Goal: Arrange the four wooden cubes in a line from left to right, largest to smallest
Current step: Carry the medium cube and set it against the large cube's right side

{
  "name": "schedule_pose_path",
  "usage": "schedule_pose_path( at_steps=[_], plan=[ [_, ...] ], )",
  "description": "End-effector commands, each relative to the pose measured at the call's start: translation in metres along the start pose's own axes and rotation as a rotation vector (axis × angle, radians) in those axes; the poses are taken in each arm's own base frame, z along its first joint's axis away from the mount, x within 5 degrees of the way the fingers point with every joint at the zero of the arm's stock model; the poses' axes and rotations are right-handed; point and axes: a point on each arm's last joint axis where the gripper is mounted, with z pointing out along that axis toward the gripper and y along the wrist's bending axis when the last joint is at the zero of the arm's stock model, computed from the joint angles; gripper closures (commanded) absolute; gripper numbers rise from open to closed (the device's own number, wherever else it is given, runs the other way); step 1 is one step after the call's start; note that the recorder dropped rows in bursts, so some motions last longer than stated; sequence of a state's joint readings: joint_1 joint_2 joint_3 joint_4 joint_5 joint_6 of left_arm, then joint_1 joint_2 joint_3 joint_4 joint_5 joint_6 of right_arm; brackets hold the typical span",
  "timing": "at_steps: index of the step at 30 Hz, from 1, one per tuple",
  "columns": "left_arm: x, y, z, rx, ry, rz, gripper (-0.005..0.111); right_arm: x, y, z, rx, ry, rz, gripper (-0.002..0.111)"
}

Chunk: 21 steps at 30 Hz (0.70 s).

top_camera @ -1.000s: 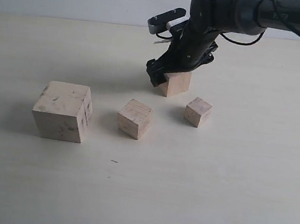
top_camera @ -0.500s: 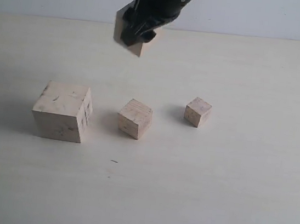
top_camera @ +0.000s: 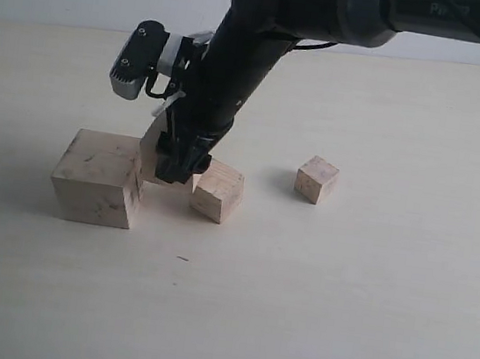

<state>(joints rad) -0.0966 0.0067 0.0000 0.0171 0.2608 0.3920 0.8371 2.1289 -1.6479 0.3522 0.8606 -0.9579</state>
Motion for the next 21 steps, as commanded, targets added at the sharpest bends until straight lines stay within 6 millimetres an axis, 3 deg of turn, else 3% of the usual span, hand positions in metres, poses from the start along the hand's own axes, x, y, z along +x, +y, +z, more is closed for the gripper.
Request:
schedule_pose_path(
  at_steps=[1,5,14,21],
  plan=[
    [-0.001,0.000,-0.001,-0.003,-0.010,-0.009,0.107,-0.005,0.009,0.016,-0.015,0.008,-0.051,0.107],
    [-0.001,0.000,-0.001,-0.003,-0.010,-0.009,0.107,-0.006,0.014,0.035,-0.024,0.016,-0.074,0.108],
    [-0.001,0.000,-0.001,-0.003,-0.010,-0.009,0.107,-0.014,0.018,0.041,0.000,-0.035,-0.110,0.108],
    [-0.001,0.000,-0.001,-0.003,-0.010,-0.009,0.107,-0.011,0.016,0.060,0.012,-0.035,-0.117,0.108]
  ],
)
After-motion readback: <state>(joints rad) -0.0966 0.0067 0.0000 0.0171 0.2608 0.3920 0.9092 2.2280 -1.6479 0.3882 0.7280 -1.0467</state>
